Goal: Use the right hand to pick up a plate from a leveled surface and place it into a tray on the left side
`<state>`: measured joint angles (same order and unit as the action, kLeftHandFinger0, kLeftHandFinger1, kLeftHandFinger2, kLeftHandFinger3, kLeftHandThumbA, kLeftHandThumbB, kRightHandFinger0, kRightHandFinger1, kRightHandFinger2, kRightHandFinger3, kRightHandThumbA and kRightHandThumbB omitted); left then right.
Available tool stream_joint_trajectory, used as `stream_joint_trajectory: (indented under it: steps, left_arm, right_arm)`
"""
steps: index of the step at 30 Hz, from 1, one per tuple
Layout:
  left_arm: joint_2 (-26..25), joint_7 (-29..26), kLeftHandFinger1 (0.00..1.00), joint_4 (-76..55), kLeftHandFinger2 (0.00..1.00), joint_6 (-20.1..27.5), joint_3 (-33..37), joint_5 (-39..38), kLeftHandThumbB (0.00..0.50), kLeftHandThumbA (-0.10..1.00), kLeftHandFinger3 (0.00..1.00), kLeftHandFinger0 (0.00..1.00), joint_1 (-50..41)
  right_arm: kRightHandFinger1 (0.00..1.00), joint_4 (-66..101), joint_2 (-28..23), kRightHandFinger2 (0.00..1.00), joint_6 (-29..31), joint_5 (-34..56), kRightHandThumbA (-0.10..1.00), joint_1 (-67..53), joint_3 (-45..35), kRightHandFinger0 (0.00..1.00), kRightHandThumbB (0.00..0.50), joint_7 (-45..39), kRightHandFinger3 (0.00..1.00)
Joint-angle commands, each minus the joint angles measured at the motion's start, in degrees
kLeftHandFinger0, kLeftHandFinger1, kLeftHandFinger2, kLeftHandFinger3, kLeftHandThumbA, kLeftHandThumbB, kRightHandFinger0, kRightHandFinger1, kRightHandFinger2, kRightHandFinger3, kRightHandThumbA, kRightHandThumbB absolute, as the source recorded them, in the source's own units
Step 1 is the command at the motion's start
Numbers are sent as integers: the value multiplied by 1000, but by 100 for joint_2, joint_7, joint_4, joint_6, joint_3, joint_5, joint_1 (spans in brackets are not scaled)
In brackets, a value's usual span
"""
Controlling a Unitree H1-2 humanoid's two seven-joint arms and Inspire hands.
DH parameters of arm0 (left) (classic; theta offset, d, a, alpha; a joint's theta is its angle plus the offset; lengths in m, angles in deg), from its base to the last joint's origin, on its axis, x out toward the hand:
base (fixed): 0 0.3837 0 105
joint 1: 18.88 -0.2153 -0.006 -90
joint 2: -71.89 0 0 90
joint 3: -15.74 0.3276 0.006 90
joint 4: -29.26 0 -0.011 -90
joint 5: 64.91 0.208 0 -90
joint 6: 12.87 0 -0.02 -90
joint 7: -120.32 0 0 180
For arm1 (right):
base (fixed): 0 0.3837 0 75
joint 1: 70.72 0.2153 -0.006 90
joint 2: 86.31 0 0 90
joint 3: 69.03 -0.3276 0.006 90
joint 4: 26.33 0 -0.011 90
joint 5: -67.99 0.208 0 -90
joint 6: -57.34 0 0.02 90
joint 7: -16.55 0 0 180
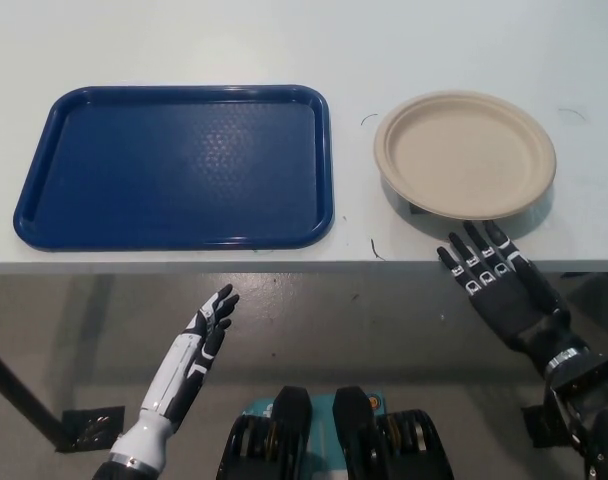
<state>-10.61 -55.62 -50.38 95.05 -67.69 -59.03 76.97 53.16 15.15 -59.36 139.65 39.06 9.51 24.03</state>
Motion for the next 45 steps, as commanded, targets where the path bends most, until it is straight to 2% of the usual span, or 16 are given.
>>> stream_joint_trajectory:
  steps: [1,6,12,15,27,45]
  left_arm:
    - [-23,68,1000,-60,1000,223,-20,-62,167,1000,1000,1000,106]
    - [-14,65,1000,-89,1000,210,-28,-46,159,1000,1000,1000,95]
    - [-18,87,1000,-62,1000,255,-30,-73,172,1000,1000,1000,89]
    - [-14,88,1000,-83,1000,238,-34,-74,163,1000,1000,1000,88]
    - [-10,89,1000,-105,1000,200,-45,-51,168,1000,1000,1000,77]
    - [-19,107,1000,-102,1000,206,-49,-64,173,1000,1000,1000,95]
  right_arm:
    - [1000,-22,77,1000,-22,-185,1000,323,-75,1000,350,-21,1000]
    - [1000,-217,103,1000,-22,-238,1000,482,-173,1000,360,-21,1000]
    - [1000,-653,156,1000,24,-531,1000,761,-318,1000,357,-97,1000]
    - [1000,-863,168,1000,61,-648,1000,889,-380,1000,373,-168,1000]
    - [1000,-1356,188,1000,142,-991,1000,1169,-564,1000,373,-444,1000]
    - [1000,-1506,262,1000,100,-1338,1000,1306,-810,1000,382,-520,1000]
